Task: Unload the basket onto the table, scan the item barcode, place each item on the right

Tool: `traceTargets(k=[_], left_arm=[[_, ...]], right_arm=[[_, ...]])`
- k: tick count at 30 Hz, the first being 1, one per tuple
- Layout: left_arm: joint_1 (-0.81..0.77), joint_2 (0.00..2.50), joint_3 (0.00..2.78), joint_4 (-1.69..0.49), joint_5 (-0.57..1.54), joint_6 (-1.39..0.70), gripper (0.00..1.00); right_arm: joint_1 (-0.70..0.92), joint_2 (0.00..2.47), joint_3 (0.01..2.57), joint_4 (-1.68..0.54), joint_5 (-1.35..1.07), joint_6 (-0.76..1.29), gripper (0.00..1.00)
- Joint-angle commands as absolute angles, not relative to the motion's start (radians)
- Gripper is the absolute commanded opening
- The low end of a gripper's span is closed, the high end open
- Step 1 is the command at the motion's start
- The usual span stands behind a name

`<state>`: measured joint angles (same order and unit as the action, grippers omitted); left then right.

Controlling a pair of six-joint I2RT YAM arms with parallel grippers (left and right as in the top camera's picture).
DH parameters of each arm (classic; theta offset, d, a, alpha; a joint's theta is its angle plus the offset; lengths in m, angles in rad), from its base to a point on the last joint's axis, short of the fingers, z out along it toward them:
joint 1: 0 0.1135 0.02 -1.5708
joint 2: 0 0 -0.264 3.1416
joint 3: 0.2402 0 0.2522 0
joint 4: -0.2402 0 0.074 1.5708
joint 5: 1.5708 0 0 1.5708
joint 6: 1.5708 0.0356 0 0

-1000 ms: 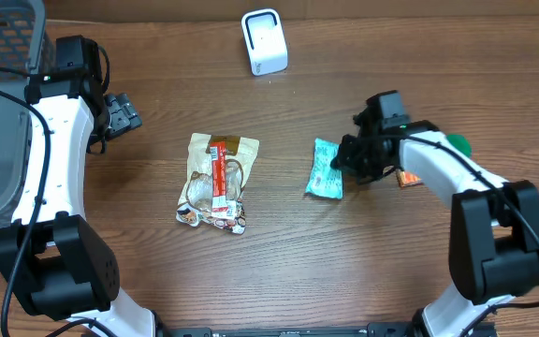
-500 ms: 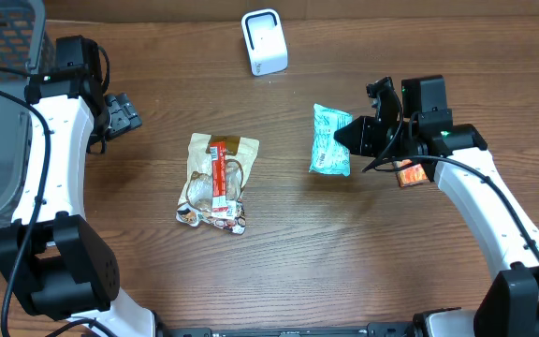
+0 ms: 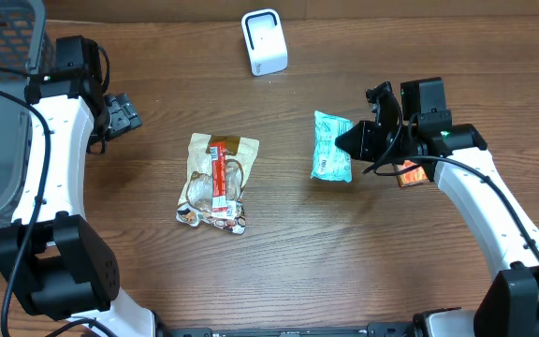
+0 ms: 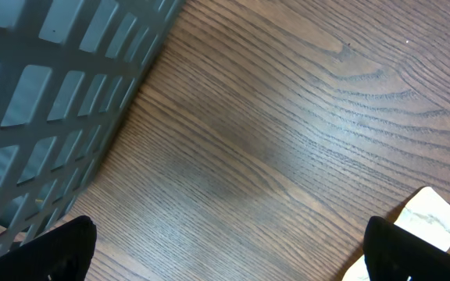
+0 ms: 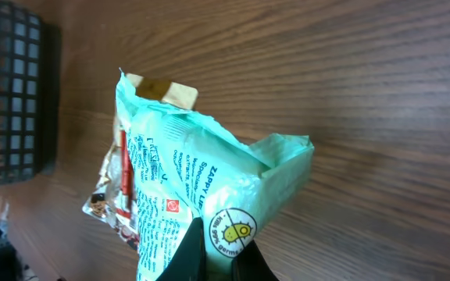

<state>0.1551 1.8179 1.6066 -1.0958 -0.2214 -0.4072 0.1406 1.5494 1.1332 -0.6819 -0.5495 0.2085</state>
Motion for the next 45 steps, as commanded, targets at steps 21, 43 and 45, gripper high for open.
traceTargets(k=[21,43,45], left_arm=[[0.157,1.798,1.625,-1.042,0.083,-0.360,1.00],[-0.208,1.798,1.623,-1.069,0.748,0.012,0.68],[-0.247,1.798,1.623,-1.045,0.748,-0.003,0.69]], right_arm=[[0.140,1.538,1.151,-0.696,-0.514,0.209,0.04],[0.140,1.538,1.151,-0.616,-0.757,0.424,0.04],[0.140,1.538,1.151,-0.614,-0.785,0.425,0.04]])
